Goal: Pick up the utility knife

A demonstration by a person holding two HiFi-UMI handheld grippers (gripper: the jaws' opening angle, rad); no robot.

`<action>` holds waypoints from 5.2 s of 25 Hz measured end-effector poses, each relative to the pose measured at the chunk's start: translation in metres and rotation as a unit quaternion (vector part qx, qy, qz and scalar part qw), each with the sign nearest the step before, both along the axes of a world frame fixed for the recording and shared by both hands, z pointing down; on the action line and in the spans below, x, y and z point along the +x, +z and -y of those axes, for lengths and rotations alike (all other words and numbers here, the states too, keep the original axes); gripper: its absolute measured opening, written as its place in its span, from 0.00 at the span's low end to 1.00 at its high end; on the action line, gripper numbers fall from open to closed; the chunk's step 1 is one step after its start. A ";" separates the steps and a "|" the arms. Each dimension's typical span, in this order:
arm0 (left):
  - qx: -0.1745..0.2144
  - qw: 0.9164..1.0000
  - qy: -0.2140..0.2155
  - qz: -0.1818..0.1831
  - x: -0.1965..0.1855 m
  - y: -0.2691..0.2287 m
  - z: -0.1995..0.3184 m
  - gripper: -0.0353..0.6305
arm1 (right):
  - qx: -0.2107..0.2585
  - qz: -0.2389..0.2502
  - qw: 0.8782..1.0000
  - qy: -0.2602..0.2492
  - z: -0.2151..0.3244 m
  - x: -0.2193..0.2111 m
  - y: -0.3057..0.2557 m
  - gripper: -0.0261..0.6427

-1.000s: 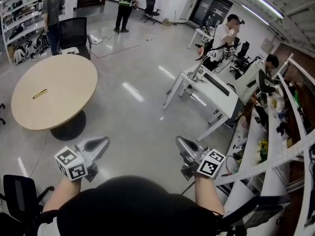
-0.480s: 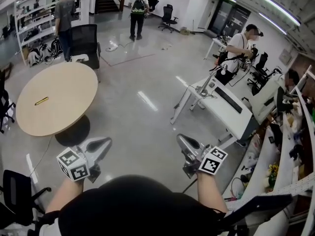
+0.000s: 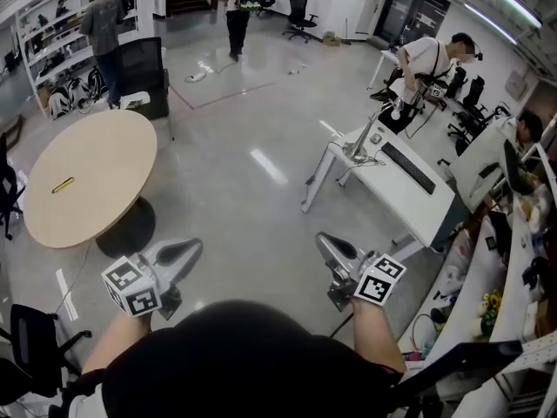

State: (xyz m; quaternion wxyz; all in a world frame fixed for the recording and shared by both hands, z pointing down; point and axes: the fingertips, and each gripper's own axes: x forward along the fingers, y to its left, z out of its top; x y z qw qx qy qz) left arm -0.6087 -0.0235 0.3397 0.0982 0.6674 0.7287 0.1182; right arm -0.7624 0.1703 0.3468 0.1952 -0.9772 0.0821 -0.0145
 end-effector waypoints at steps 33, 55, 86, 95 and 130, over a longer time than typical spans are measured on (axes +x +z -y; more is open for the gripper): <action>-0.039 0.999 0.027 0.010 0.353 0.006 -0.102 0.05 | -0.041 0.025 0.998 0.032 -0.093 0.334 -0.017 0.06; -0.019 0.996 -0.086 0.000 0.355 0.007 -0.318 0.05 | -0.019 0.003 0.995 -0.097 -0.332 0.395 -0.002 0.06; -0.034 0.997 -0.070 0.008 0.617 0.008 -0.363 0.05 | -0.029 0.017 0.997 -0.069 -0.383 0.649 -0.008 0.06; -0.028 0.993 -0.115 0.018 0.707 0.020 -0.323 0.05 | -0.035 0.030 0.992 -0.117 -0.351 0.761 -0.002 0.06; 0.040 0.919 -0.393 0.011 0.876 0.031 -0.511 0.05 | 0.032 0.003 0.931 -0.363 -0.586 1.088 0.036 0.06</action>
